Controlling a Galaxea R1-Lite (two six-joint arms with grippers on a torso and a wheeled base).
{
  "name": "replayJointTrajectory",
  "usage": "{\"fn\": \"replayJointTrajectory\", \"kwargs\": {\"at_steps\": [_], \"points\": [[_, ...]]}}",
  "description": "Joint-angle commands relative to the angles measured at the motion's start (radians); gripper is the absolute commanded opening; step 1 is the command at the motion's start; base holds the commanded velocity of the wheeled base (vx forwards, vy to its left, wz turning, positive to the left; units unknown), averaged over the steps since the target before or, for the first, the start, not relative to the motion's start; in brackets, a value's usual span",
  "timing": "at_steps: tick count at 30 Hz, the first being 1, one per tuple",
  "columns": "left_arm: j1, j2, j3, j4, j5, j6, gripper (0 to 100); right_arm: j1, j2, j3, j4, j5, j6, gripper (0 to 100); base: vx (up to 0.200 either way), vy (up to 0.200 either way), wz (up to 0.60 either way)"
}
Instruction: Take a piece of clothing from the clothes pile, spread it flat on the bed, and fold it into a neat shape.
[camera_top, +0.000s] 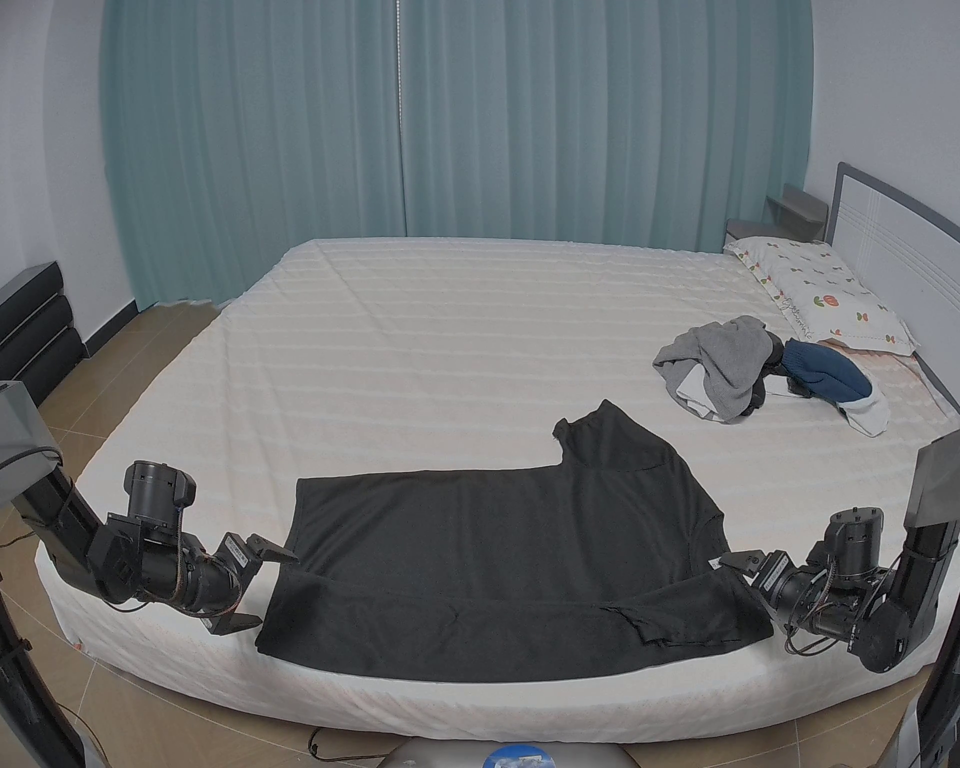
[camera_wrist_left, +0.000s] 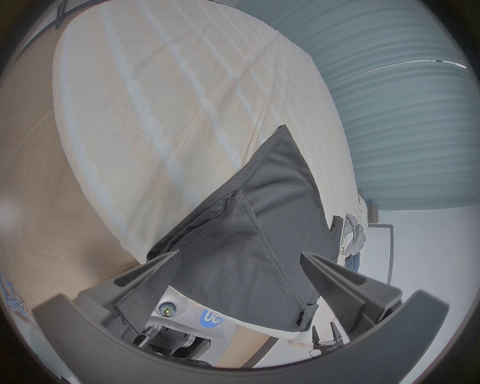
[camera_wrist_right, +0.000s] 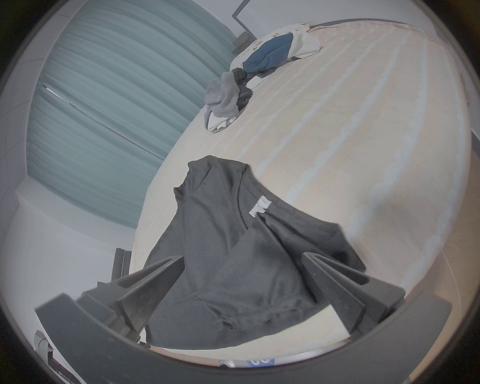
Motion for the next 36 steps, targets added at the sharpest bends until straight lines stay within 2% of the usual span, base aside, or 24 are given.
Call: {"fn": "replayJointTrajectory", "kwargs": {"at_steps": [1,10,11,31,32,36], "points": [[0.000,0.001,-0.002,-0.001,0.000,-0.003,100,-0.001,0.093,-0.079,0.001,0.015,-0.001,100,0.000,0.000,0.00],[0.000,0.001,-0.002,-0.001,0.000,-0.003,100,-0.022,0.182,-0.151,0.004,0.030,-0.010,100,0.000,0.000,0.00],[0.000,0.003,-0.002,-0.001,0.000,-0.003,100,-0.030,0.185,-0.156,0.004,0.041,-0.010,0,0.000,0.000,0.00],[0.000,0.004,-0.012,0.006,0.000,-0.006,100,-0.053,0.171,-0.133,-0.011,0.055,-0.005,0,0.000,0.000,0.00],[0.000,0.004,-0.012,0.006,0.000,-0.006,100,-0.053,0.171,-0.133,-0.011,0.055,-0.005,100,0.000,0.000,0.00],[0.000,0.003,-0.011,0.004,0.000,-0.006,100,-0.070,0.167,-0.127,-0.019,0.055,-0.005,100,0.000,0.000,0.00]]}}
